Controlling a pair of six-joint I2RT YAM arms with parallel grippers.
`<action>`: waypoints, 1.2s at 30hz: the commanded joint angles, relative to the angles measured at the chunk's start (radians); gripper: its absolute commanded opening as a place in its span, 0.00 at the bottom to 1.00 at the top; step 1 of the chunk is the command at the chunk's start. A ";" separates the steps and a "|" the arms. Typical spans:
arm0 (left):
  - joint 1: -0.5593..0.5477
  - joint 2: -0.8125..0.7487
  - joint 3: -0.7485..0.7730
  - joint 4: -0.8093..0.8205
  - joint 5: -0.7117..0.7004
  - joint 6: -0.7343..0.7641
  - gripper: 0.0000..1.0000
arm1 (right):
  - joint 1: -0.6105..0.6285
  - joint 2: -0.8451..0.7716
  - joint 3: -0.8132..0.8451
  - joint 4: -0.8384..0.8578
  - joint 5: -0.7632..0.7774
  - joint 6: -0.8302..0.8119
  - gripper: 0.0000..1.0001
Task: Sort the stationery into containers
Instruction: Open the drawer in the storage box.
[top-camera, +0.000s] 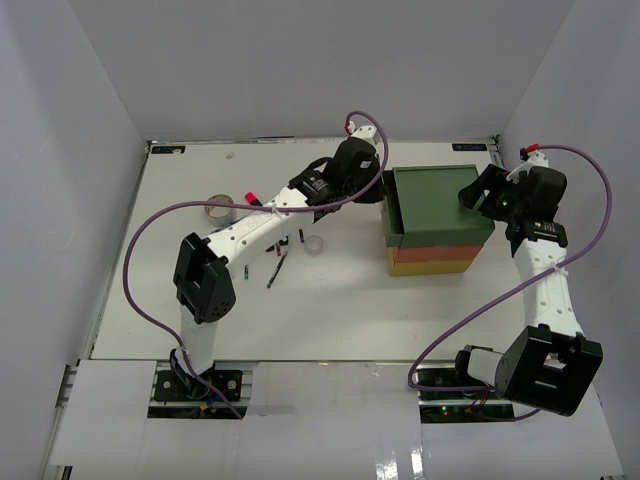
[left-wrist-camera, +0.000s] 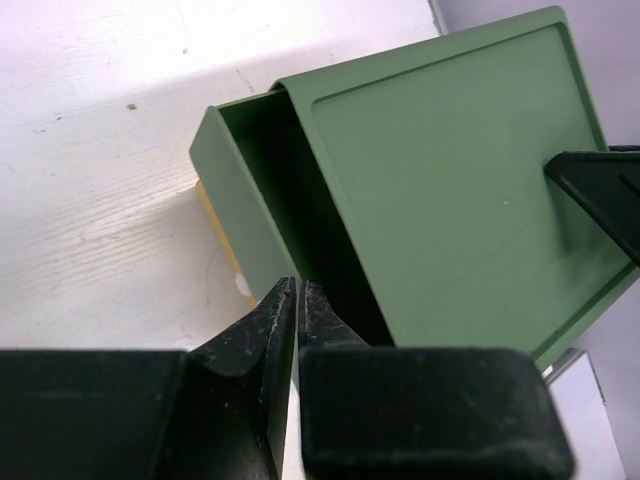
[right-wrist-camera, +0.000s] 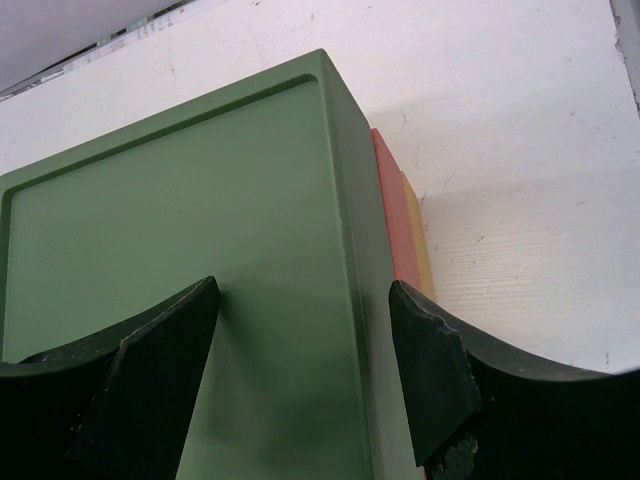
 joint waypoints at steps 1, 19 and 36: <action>-0.002 -0.020 0.051 -0.062 -0.050 0.031 0.16 | 0.004 -0.010 -0.019 -0.035 0.016 -0.018 0.74; -0.002 -0.070 0.099 -0.060 -0.043 -0.003 0.50 | 0.004 -0.015 -0.019 -0.039 0.018 -0.021 0.74; -0.036 0.045 0.126 -0.066 -0.084 0.014 0.56 | 0.004 -0.019 -0.032 -0.029 0.013 -0.021 0.74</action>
